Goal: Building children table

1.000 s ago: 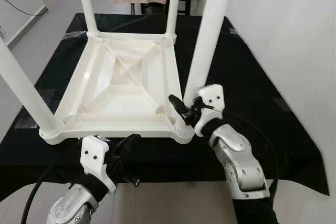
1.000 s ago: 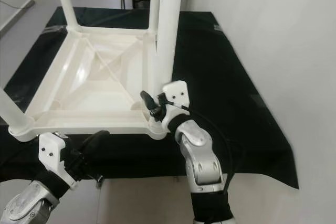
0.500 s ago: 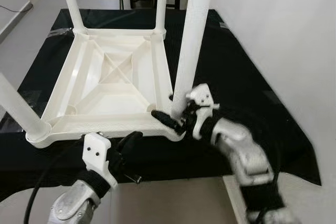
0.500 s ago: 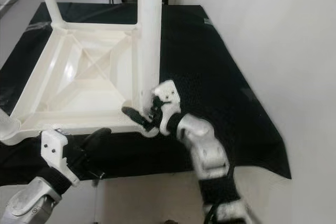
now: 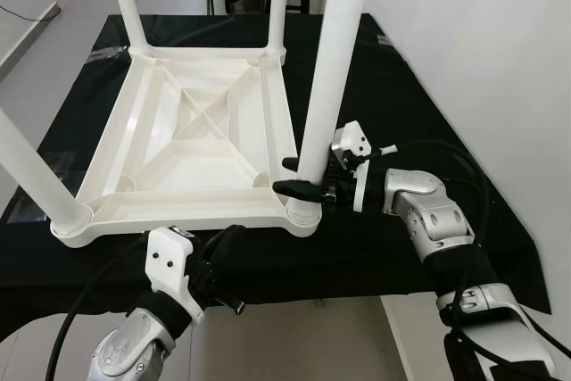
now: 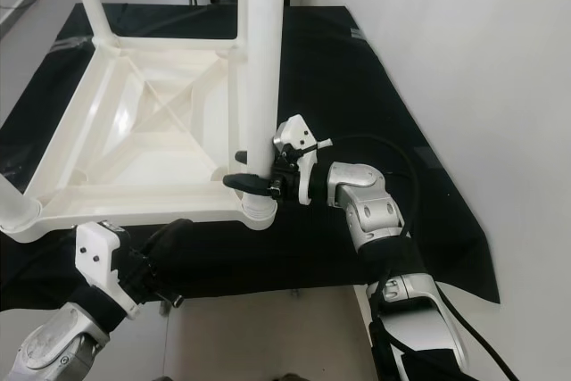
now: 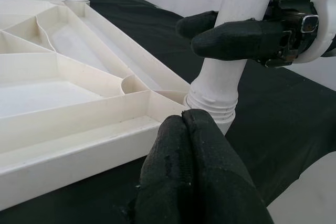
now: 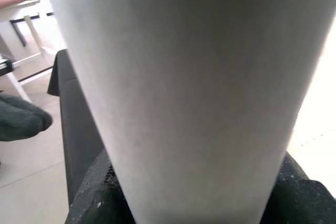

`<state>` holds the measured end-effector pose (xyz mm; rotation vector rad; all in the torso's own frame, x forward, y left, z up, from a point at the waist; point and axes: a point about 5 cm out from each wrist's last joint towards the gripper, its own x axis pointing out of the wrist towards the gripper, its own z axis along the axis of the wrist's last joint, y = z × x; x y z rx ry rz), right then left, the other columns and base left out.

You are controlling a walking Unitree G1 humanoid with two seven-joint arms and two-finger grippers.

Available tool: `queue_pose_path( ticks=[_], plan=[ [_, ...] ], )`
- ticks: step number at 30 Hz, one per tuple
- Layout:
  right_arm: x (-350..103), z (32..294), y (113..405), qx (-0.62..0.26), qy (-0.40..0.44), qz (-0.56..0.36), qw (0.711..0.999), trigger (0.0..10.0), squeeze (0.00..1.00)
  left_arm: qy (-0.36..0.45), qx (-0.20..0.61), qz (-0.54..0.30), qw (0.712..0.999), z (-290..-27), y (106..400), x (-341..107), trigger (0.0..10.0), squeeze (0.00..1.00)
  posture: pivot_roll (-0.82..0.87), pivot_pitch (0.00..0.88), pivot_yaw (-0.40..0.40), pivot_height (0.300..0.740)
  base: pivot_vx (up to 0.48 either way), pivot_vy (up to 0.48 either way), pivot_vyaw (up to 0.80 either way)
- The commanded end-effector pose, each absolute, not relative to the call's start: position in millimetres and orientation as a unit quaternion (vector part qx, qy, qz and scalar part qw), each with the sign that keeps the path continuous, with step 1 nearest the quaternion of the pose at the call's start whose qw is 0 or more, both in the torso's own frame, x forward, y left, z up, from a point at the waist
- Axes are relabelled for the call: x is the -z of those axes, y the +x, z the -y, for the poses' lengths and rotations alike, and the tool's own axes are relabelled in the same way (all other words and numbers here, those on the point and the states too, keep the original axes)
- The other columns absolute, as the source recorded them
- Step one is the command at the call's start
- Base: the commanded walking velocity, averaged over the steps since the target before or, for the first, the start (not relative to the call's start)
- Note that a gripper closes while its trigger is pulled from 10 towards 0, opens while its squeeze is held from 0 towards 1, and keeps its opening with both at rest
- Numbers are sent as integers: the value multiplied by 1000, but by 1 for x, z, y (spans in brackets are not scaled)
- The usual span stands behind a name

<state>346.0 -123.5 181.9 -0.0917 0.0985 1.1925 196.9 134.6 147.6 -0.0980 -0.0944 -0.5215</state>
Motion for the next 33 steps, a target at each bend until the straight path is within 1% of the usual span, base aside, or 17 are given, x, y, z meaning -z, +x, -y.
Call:
queue_pose_path(
  ticks=[1, 6, 8, 10, 12, 13, 14, 15, 16, 17, 19, 25, 26, 27, 28, 32, 33],
  plan=[
    [-183, 131, 348, -550, -21, -49, 833, 0, 0, -53, 258, 37, 964, -134, 195, -143, 10000, 0, 89, 91, -85, 740, 0, 0, 0],
    [-182, 138, 348, -528, -31, -44, 847, 0, 0, -54, 258, 37, 964, -135, 193, -143, 10000, 0, 86, 98, -84, 740, 0, 0, 0],
    [-175, 145, 339, -494, -37, -49, 867, 0, 0, -54, 257, 38, 964, -135, 192, -145, 10000, 0, 74, 121, -85, 740, 0, 0, 0],
    [-175, 145, 339, -494, -37, -49, 867, 0, 0, -54, 257, 38, 964, -135, 192, -145, 10000, 0, 74, 121, -85, 740, 0, 0, 0],
    [-158, 144, 328, -400, -45, -68, 913, 0, 0, -54, 257, 40, 964, -137, 191, -147, 10000, 0, 63, 135, -84, 740, 0, 0, 0],
    [-157, 143, 328, -257, -22, -46, 965, 0, 0, -54, 257, 40, 964, -137, 191, -148, 10000, 0, 54, 148, -84, 740, 0, 0, 0],
    [-156, 147, 326, -147, 1, -36, 988, 0, 0, -54, 257, 40, 964, -138, 190, -148, 10000, 0, 54, 148, -84, 740, 0, 0, 0],
    [-156, 147, 326, -147, 1, -36, 988, 0, 0, -54, 257, 40, 964, -138, 190, -148, 10000, 0, 54, 148, -84, 740, 0, 0, 0],
    [-149, 137, 313, -123, 48, -50, 990, 0, 0, -54, 257, 41, 964, -138, 190, -149, 10000, 0, 50, 159, -86, 740, 0, 0, 0],
    [-149, 137, 313, -123, 48, -50, 990, 0, 0, -54, 257, 41, 964, -138, 190, -149, 10000, 0, 50, 159, -86, 740, 0, 0, 0],
    [-142, 114, 294, -162, 30, -50, 985, 0, 0, -54, 257, 42, 964, -139, 190, -150, 10000, 0, 52, 162, -82, 740, 0, 0, 0],
    [-143, 108, 300, -195, 10, -49, 980, 0, 0, -53, 257, 41, 964, -137, 191, -149, 10000, 0, 66, 148, -96, 740, 0, 0, 0],
    [-145, 101, 298, -210, -6, -53, 976, 863, 0, -53, 256, 41, 964, -138, 191, -149, 10000, 0, 66, 149, -97, 740, 0, 0, 0],
    [-146, 98, 297, -214, -14, -52, 975, 863, 0, -53, 256, 41, 964, -138, 191, -149, 10000, 0, 66, 149, -97, 740, 0, 0, 0],
    [-148, 94, 296, -217, -13, -51, 975, 10000, 157, -53, 256, 41, 964, -138, 191, -149, 10000, 0, 66, 149, -97, 740, 0, 0, 0],
    [-149, 92, 295, -218, -10, -51, 975, 10000, 157, -53, 256, 41, 964, -138, 191, -149, 10000, 0, 66, 149, -97, 740, 0, 0, 0],
    [-152, 88, 295, -240, 12, -48, 969, 10000, 1000, -53, 257, 41, 964, -138, 191, -149, 10000, 0, 63, 141, -87, 740, 0, 0, 0]
  ],
)
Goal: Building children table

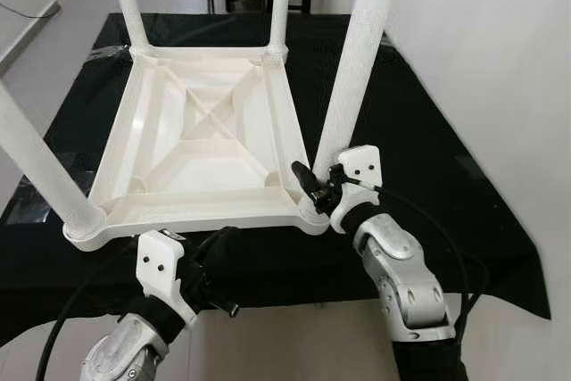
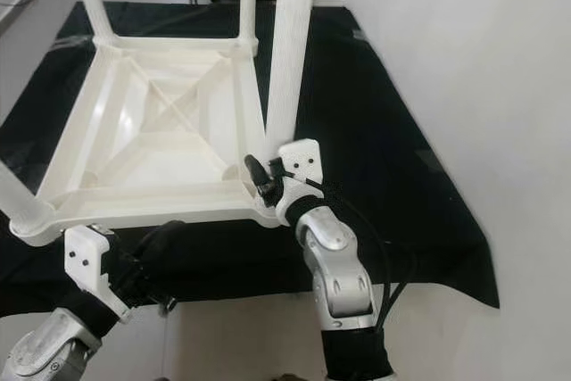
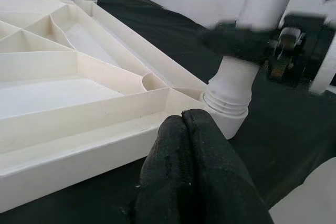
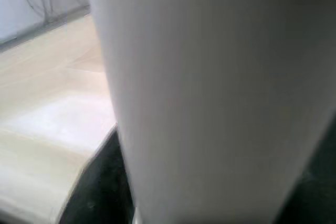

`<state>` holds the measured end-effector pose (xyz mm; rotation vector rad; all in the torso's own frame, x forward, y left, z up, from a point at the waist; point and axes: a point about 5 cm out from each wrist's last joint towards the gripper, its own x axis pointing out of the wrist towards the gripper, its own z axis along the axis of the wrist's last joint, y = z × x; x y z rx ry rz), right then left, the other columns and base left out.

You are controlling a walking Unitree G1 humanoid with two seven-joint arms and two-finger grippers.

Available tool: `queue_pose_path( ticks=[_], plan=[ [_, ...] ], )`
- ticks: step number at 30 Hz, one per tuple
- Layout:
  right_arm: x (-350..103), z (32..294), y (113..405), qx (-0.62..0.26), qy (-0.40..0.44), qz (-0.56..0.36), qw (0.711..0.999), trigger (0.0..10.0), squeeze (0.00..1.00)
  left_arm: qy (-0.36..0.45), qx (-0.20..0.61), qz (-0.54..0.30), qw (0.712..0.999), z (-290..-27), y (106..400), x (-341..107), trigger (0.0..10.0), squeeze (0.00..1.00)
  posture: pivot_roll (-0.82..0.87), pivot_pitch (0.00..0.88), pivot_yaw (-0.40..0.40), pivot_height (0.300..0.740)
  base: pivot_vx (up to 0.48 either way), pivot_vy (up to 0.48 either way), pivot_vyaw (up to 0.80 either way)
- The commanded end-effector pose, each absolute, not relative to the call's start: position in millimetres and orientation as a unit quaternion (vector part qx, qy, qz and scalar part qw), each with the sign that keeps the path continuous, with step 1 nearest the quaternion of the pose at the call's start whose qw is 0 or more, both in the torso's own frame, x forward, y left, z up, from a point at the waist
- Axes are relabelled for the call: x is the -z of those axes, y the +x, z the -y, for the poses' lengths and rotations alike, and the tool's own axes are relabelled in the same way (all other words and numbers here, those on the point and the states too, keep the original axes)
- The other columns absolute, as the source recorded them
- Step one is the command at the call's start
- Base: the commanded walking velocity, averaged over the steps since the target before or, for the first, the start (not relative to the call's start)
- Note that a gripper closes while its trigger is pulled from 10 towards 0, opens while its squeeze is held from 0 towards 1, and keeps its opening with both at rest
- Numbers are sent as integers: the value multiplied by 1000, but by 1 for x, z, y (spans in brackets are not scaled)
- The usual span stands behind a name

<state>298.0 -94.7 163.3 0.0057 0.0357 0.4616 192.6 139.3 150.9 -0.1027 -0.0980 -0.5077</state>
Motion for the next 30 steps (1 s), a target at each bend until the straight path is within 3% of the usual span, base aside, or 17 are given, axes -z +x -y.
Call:
queue_pose_path(
  ticks=[1, 3, 4, 6, 7, 8, 12, 17, 18, 23, 30],
  plan=[
    [-163, 82, 296, -301, 29, -27, 953, 10000, 1000, -53, 257, 40, 964, -137, 192, -149, 10000, 0, 64, 139, -85, 740, 0, 0, 0],
    [-181, 79, 296, -407, 38, 5, 913, 10000, 1000, -53, 258, 40, 964, -136, 193, -148, 10000, 0, 67, 133, -89, 740, 0, 0, 0],
    [-187, 84, 300, -448, 21, 16, 894, 10000, 98, -53, 258, 40, 964, -136, 194, -148, 10000, 0, 69, 130, -92, 740, 0, 0, 0],
    [-187, 84, 300, -448, 21, 16, 894, 10000, 98, -53, 258, 40, 964, -136, 194, -148, 10000, 0, 69, 130, -92, 740, 0, 0, 0],
    [-192, 92, 306, -497, -12, 22, 867, 10000, 0, -53, 258, 39, 964, -135, 194, -147, 10000, 0, 74, 122, -97, 740, 0, 0, 0],
    [-192, 92, 306, -497, -12, 22, 867, 10000, 0, -53, 258, 39, 964, -135, 194, -147, 10000, 0, 74, 122, -97, 740, 0, 0, 0],
    [-199, 117, 327, -587, -39, -8, 808, 10000, 0, -54, 258, 37, 964, -134, 195, -145, 10000, 0, 85, 103, -102, 740, 0, 0, 0],
    [-201, 125, 342, -586, -32, -23, 809, 9686, 0, -53, 258, 34, 964, -134, 195, -143, 10000, 0, 101, 84, -102, 740, 0, 0, 0],
    [-199, 129, 349, -575, -28, -32, 817, 0, 0, -53, 257, 32, 964, -134, 196, -141, 10000, 0, 108, 72, -103, 740, 0, 0, 0],
    [-197, 133, 351, -575, -15, -38, 817, 0, 0, -53, 257, 29, 964, -135, 196, -139, 10000, 0, 108, 59, -101, 740, 0, 0, 0],
    [-178, 164, 334, -523, -26, -43, 851, 0, 0, -50, 255, 22, 965, -138, 202, -133, 10000, 0, 69, 7, -77, 740, 0, 0, 0]
  ],
)
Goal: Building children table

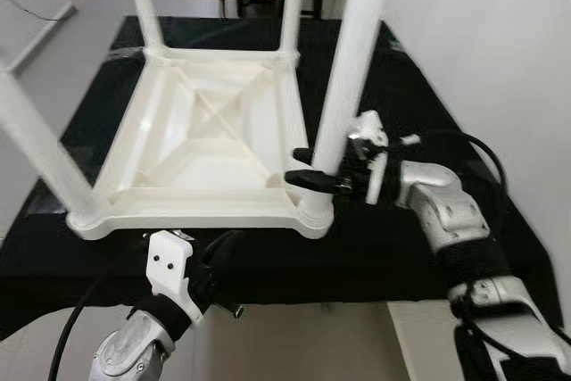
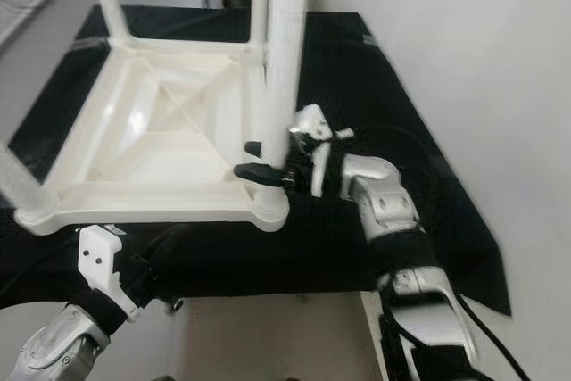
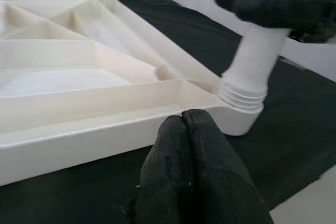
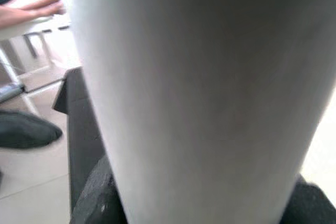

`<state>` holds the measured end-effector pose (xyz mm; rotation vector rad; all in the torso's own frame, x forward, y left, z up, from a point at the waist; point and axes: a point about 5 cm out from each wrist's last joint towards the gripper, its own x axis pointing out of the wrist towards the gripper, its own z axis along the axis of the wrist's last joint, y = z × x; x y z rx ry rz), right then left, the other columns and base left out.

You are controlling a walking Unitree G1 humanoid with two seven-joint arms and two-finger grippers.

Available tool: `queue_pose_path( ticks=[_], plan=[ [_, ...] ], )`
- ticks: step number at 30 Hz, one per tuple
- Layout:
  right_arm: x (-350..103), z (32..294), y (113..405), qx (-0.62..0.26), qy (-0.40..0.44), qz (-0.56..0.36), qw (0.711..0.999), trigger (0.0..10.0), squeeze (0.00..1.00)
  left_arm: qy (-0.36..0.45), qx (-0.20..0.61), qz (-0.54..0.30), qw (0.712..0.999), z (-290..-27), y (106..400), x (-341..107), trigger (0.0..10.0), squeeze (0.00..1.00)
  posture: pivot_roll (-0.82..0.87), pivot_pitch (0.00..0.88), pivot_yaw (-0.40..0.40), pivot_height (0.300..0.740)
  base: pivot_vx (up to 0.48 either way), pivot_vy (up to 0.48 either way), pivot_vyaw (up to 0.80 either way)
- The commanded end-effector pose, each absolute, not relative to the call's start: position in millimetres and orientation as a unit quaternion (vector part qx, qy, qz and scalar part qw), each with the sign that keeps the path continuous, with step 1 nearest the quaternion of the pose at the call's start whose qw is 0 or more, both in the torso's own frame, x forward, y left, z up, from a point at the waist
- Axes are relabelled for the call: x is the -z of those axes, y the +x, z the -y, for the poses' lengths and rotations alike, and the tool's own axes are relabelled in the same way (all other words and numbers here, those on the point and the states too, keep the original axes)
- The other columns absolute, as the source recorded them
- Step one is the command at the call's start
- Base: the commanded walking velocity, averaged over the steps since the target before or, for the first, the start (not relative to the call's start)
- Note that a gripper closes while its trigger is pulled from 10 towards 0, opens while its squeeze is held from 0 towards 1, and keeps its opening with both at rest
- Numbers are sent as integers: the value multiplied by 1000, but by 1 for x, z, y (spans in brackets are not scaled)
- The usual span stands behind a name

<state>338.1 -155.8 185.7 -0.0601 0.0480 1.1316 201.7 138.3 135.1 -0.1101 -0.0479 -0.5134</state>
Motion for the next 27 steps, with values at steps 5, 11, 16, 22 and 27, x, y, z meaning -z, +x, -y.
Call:
queue_pose_path(
  ticks=[5, 11, 16, 22, 27],
  plan=[
    [-129, 141, 310, -236, -27, -115, 965, 0, 0, -46, 254, 23, 966, -143, 206, -133, 10000, 0, 58, 18, -67, 740, 0, 0, 0],
    [-129, 107, 301, -235, -51, -89, 967, 0, 0, -45, 255, 24, 966, -143, 209, -132, 10000, 0, 52, 9, -69, 740, 0, 0, 0],
    [-128, 112, 323, -206, -43, -96, 973, 8784, 0, -45, 256, 24, 965, -140, 211, -132, 10000, 0, 82, 5, -84, 740, 0, 0, 0],
    [-151, 103, 331, -246, -23, -57, 967, 10000, 1000, -48, 267, 4, 963, -137, 212, -130, 10000, 0, 87, 0, -70, 740, 0, 0, 0],
    [-178, 99, 338, -328, -2, -18, 944, 10000, 1000, -33, 279, -14, 960, -135, 210, -128, 10000, 0, 96, 0, -68, 740, 0, 0, 0]
  ],
)
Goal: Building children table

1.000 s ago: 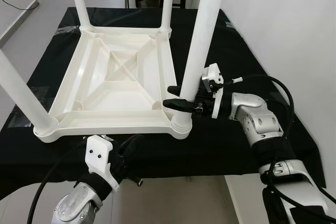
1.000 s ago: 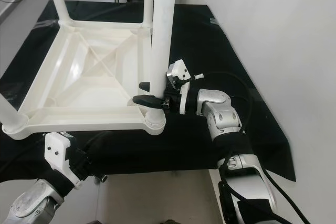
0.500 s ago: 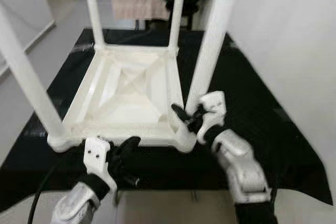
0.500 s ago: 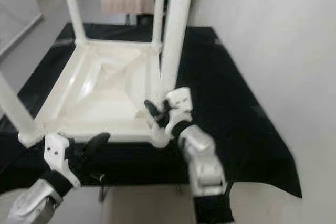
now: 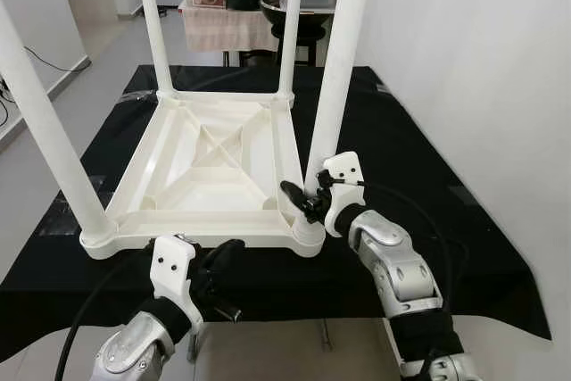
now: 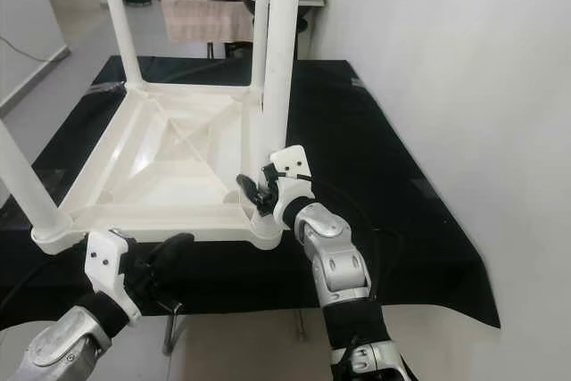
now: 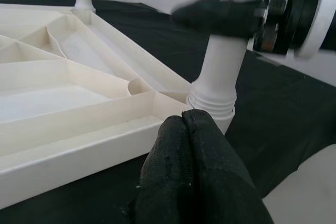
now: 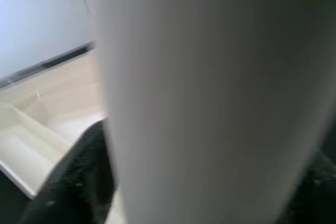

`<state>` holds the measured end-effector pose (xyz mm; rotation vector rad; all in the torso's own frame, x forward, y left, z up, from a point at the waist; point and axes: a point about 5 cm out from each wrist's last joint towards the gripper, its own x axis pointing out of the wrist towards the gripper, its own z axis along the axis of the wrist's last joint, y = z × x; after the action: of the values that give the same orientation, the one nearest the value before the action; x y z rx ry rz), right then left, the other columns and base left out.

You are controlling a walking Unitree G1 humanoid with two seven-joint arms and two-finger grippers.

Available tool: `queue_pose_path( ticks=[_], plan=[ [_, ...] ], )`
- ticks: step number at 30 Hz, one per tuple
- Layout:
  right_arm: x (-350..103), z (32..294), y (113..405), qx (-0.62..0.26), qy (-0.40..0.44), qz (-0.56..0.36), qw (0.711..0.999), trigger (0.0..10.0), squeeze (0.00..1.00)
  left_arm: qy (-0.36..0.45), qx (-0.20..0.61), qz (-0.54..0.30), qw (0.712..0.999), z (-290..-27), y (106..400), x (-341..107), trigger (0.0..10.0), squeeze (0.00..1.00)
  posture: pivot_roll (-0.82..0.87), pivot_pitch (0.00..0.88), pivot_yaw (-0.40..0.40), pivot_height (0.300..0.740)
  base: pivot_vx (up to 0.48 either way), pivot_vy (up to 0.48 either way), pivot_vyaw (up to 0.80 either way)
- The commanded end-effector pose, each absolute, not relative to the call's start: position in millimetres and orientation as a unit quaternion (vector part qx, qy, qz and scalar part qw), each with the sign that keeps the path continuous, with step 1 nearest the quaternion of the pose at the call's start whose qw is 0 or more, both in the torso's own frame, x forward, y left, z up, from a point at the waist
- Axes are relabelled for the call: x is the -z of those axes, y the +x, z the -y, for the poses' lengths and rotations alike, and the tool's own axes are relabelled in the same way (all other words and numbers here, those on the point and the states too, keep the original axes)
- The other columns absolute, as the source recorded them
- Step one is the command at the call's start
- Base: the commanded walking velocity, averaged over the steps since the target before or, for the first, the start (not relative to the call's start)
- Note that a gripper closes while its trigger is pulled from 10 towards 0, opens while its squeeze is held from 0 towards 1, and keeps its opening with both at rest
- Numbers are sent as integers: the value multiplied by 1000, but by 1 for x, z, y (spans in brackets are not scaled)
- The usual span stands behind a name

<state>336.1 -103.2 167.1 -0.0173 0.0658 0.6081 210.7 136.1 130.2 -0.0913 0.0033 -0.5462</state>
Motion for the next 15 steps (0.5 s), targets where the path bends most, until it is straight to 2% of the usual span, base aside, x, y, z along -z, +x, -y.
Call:
queue_pose_path(
  ticks=[1, 2, 4, 5, 7, 8, 9, 15],
  plan=[
    [-186, 98, 339, -378, -12, -4, 926, 10000, 0, -27, 282, -16, 959, -134, 208, -128, 10000, 0, 98, 0, -69, 740, 0, 0, 0],
    [-186, 98, 339, -378, -12, -4, 926, 10000, 0, -27, 282, -16, 959, -134, 208, -128, 10000, 0, 98, 0, -69, 740, 0, 0, 0],
    [-195, 97, 337, -457, -27, 14, 889, 10000, 0, -21, 286, -19, 958, -133, 204, -127, 10000, 0, 101, 0, -70, 740, 0, 0, 0],
    [-195, 97, 337, -457, -27, 14, 889, 10000, 0, -21, 286, -19, 958, -133, 204, -127, 10000, 0, 101, 0, -70, 740, 0, 0, 0],
    [-192, 101, 337, -523, -33, 4, 852, 10000, 0, -26, 296, -33, 954, -131, 199, -124, 10000, 0, 106, 0, -66, 740, 0, 0, 0],
    [-192, 101, 337, -523, -33, 4, 852, 10000, 0, -26, 296, -33, 954, -131, 199, -124, 10000, 0, 106, 0, -66, 740, 0, 0, 0],
    [-183, 108, 337, -563, -53, -18, 824, 10000, 0, -36, 311, -54, 948, -129, 191, -119, 10000, 0, 111, 0, -62, 740, 0, 0, 0],
    [-180, 119, 350, -567, -46, -40, 822, 10000, 0, -53, 354, -104, 928, -127, 168, -113, 10000, 0, 132, 0, -58, 740, 0, 0, 0]
  ],
)
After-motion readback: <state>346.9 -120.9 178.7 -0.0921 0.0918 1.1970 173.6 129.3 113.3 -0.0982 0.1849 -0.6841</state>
